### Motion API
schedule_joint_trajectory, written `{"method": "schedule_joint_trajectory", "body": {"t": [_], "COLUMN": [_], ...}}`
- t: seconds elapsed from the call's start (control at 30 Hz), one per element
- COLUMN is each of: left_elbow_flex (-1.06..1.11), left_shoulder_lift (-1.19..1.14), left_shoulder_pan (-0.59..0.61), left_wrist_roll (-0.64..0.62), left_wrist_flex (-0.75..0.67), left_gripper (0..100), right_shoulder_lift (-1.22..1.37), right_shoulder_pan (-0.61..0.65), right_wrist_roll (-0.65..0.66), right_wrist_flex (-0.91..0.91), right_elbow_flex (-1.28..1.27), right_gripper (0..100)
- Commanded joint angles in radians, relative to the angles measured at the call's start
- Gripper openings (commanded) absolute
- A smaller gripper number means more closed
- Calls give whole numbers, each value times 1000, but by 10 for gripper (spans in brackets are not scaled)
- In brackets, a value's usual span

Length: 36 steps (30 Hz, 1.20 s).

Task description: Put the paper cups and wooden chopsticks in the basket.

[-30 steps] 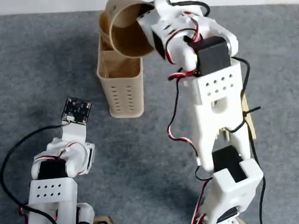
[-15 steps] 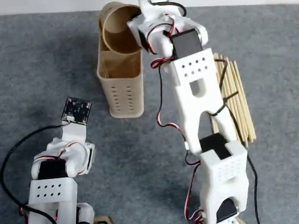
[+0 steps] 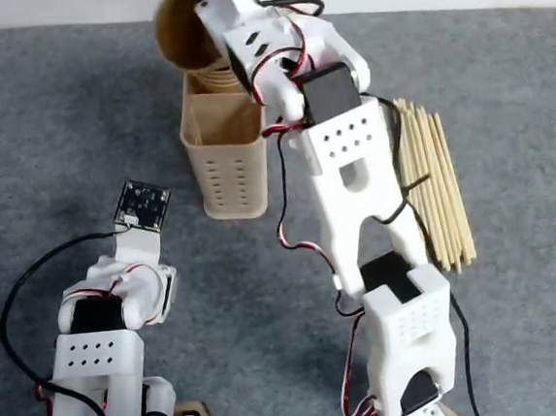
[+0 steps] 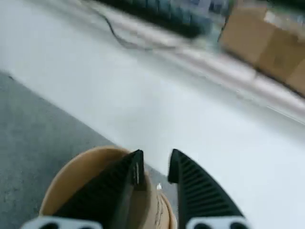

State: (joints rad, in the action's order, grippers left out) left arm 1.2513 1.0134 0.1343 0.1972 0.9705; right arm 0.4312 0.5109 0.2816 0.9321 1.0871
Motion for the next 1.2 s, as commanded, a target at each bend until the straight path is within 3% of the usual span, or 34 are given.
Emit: {"method": "schedule_joint_trajectory", "body": {"t": [0.0, 0.27, 0.37, 0.47, 0.6, 0.7, 0.9, 1.03, 1.17], "left_elbow_flex": [-8, -302, -487, -645, -782, -894, -1244, -1458, -1572], "left_shoulder_lift": [21, 21, 13, 12, -41, -200, -628, -855, -1020], "left_shoulder_pan": [-8, 58, 99, 58, -74, -120, -136, -157, -180], "left_wrist_roll": [3, 5, 0, -41, -51, -51, -55, -55, -55], "left_wrist_flex": [-15, 40, 94, 83, -57, -146, -160, -140, -29], "left_gripper": [176, 176, 177, 178, 178, 178, 178, 178, 178], "right_shoulder_lift": [-13, -77, -113, -134, -248, -389, -825, -1165, -1512], "right_shoulder_pan": [5, -45, -53, -54, -182, -223, -243, -255, -257], "right_wrist_roll": [-3, -5, -3, -2, -74, -101, -97, -97, -32], "right_wrist_flex": [-1, 341, 570, 842, 832, 834, 799, 585, 309], "right_elbow_flex": [33, 150, 176, 179, 4, -199, -797, -1330, -1885], "right_gripper": [80, 80, 80, 78, 68, 0, 7, 7, 6]}}
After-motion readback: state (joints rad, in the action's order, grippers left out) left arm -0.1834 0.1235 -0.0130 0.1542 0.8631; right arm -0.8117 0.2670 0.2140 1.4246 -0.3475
